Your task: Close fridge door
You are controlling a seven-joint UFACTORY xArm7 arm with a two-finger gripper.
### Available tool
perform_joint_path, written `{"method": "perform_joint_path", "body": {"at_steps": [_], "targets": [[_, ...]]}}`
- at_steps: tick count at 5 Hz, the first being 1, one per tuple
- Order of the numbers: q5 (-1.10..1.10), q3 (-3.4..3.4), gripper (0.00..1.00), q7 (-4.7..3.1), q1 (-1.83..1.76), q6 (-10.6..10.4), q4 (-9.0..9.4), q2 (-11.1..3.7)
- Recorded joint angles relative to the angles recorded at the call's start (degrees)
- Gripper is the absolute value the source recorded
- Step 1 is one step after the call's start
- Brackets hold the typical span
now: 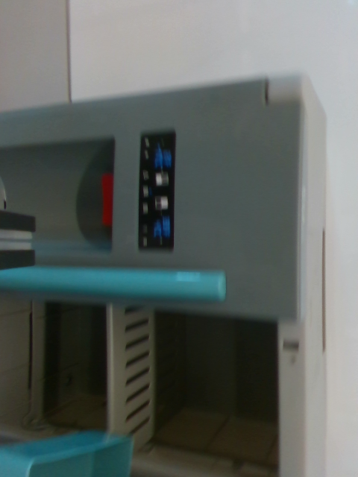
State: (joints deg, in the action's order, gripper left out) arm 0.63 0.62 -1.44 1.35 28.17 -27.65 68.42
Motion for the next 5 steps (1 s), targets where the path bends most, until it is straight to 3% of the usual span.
{"method": "perform_joint_path", "body": {"at_steps": [1,2,3,4,5], "targets": [[0.00,-2.66,1.00,0.00,0.00,0.0,0.00,0.00],[0.00,-2.66,1.00,0.00,0.00,0.0,0.00,0.00],[0.00,-6.19,1.00,0.00,0.00,0.0,-0.01,0.00],[0.00,-6.19,1.00,0.00,0.00,0.0,-0.01,0.00],[0.00,-9.92,1.00,0.00,0.00,0.0,-0.01,-0.03]]}}
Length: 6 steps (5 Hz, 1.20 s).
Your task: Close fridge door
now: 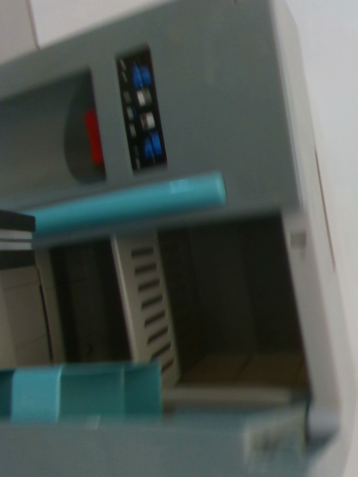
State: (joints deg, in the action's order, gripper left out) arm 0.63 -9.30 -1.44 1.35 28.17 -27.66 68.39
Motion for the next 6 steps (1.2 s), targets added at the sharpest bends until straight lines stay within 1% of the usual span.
{"method": "perform_joint_path", "body": {"at_steps": [1,2,3,4,5,6], "targets": [[0.00,0.00,1.00,0.00,0.00,0.0,0.00,0.00],[0.00,-3.84,1.00,0.00,0.00,0.0,0.00,-0.01],[0.00,-3.84,1.00,0.00,0.00,0.0,0.00,-0.01],[0.00,-7.27,1.00,0.00,0.00,0.0,-0.03,-0.28],[0.00,-7.27,1.00,0.00,0.00,0.0,-0.03,-0.28],[0.00,-10.43,1.00,0.00,0.00,0.0,-0.18,-1.77]]}}
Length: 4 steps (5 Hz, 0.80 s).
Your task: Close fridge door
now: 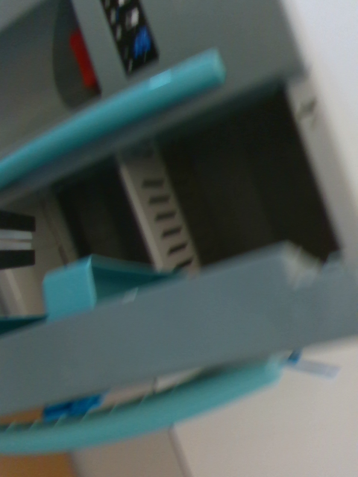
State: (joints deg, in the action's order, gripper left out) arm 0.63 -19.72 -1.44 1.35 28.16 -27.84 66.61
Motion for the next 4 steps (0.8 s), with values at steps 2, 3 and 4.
{"method": "perform_joint_path", "body": {"at_steps": [2,3,4], "targets": [[0.00,-2.34,1.00,0.00,0.00,0.0,-0.76,-2.54],[0.00,-2.34,1.00,0.00,0.00,0.0,-0.76,-2.54],[0.00,-4.37,1.00,0.00,0.00,0.0,-3.03,-5.75]]}}
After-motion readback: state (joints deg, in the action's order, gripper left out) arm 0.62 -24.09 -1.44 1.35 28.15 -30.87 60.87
